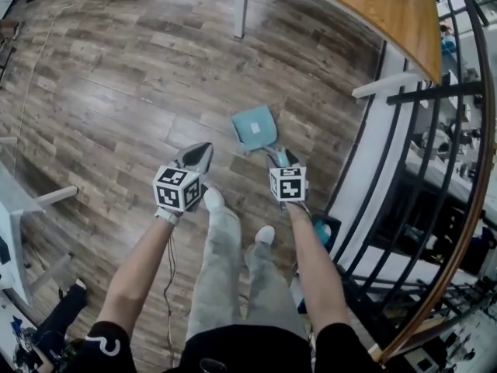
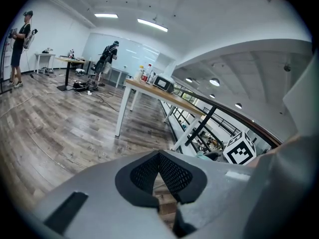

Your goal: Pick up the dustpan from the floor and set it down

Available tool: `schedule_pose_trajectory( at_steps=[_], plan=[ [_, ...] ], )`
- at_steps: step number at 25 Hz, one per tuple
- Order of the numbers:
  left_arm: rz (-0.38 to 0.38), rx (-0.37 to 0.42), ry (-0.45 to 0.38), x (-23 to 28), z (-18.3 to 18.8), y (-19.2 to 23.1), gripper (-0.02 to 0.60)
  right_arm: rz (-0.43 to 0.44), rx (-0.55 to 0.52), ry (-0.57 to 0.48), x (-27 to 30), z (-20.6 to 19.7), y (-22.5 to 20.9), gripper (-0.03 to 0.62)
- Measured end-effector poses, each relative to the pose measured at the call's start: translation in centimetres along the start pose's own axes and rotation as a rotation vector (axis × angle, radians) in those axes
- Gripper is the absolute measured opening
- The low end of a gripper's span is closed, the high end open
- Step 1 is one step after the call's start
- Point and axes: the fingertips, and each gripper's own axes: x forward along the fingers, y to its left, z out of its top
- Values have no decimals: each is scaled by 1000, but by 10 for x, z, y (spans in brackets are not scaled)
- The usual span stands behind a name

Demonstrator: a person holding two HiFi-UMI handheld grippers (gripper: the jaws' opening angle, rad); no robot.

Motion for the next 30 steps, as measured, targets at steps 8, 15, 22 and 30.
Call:
schedule_pose_trajectory(
  at_steps=[8,15,22,30],
  plan=[
    [-15,-8,16,15,-12,5,-3,-20,23,24,7,-1,-5,137],
    [-16,-6,17,16,-13,7,-3,-26,-39,34,6,-3,0,99],
    [-23,-8,30,22,-18,3,-3,-44,-61,36,7,-5,-2,89],
    [-37,-5,37,19,-21,-4,-3,-63,-77,33,7,-6,-1,83]
  ],
)
